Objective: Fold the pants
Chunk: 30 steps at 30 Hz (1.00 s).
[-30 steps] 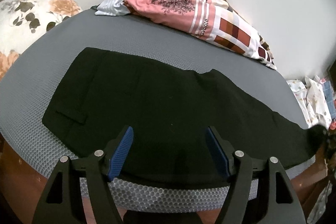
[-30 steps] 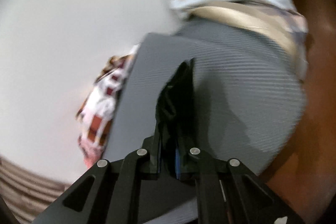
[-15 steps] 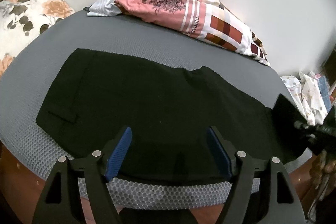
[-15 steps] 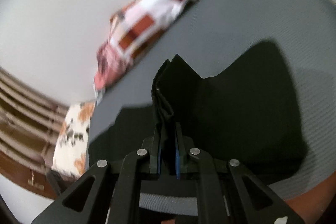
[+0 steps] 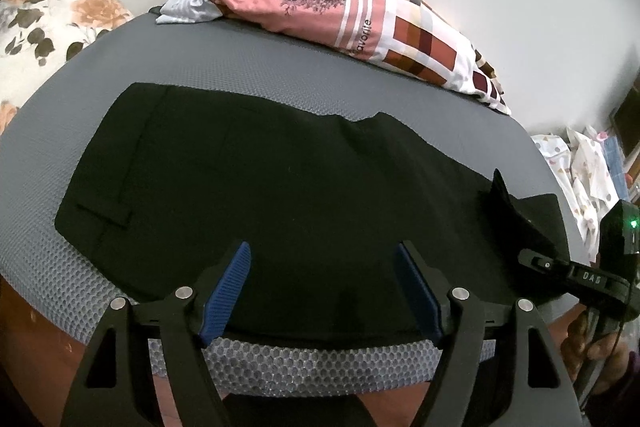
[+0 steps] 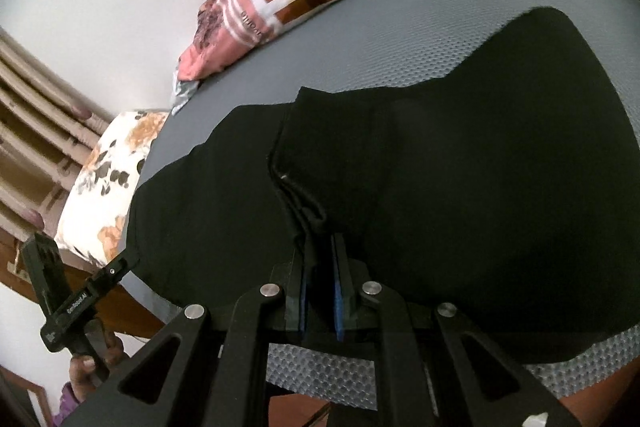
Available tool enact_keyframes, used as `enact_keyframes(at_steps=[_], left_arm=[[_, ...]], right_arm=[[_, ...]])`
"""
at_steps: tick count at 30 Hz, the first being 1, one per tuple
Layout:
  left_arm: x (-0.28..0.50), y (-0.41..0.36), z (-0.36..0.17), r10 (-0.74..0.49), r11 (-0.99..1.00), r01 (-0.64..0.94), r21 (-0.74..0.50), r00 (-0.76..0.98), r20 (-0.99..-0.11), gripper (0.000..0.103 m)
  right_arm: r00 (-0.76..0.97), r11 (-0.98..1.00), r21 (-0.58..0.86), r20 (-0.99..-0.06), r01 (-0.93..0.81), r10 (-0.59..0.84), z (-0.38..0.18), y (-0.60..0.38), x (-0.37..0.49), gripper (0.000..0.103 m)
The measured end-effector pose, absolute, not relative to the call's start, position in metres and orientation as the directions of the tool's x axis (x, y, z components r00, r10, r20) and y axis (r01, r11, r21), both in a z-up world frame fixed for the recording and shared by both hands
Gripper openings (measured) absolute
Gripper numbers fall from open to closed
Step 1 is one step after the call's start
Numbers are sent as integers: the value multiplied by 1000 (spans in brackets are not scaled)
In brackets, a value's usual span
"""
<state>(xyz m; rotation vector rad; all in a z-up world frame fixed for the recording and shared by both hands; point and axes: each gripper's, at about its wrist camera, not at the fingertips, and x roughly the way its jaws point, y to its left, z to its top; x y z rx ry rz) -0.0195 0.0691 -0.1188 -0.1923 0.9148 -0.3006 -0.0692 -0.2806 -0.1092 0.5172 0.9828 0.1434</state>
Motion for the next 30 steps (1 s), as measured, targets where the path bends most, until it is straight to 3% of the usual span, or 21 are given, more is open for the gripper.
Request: enact_keyframes(at_steps=[5, 7, 10, 13, 16, 22, 25, 26, 30], left_arm=[[-19, 71, -121, -332, 942, 163, -293, 567, -754, 75], [-18, 72, -121, -329, 943, 157, -292, 568, -755, 75], [-17, 74, -123, -328, 943, 147, -299, 563, -758, 75], [-17, 77, -123, -327, 943, 139, -303, 563, -759, 75], [-17, 77, -123, -325, 943, 138, -302, 567, -757, 75], [-17, 77, -124, -324, 944, 137, -299, 557, -765, 75], [-17, 78, -123, -312, 948, 127, -292, 564, -765, 75], [-16, 81, -121, -308, 949, 121, -293, 566, -765, 75], [-11, 100, -118, -313, 941, 74, -330, 561, -766, 75]], right_arm=[[537, 885, 461, -764, 64, 359, -111, -259, -64, 13], [520, 863, 503, -750, 48, 408, -114, -256, -63, 21], [503, 783, 622, -678, 6, 535, -113, -259, -64, 34], [528, 696, 718, -589, -7, 612, -103, -285, -67, 35], [623, 711, 702, -573, 38, 532, -83, -329, -75, 35], [621, 877, 432, -752, 211, 221, -82, -388, -78, 34], [576, 898, 385, -792, 215, 202, -105, -389, -76, 33], [599, 905, 372, -779, 206, 184, -104, -390, -78, 28], [626, 908, 373, -759, 191, 180, -93, -380, -80, 30]])
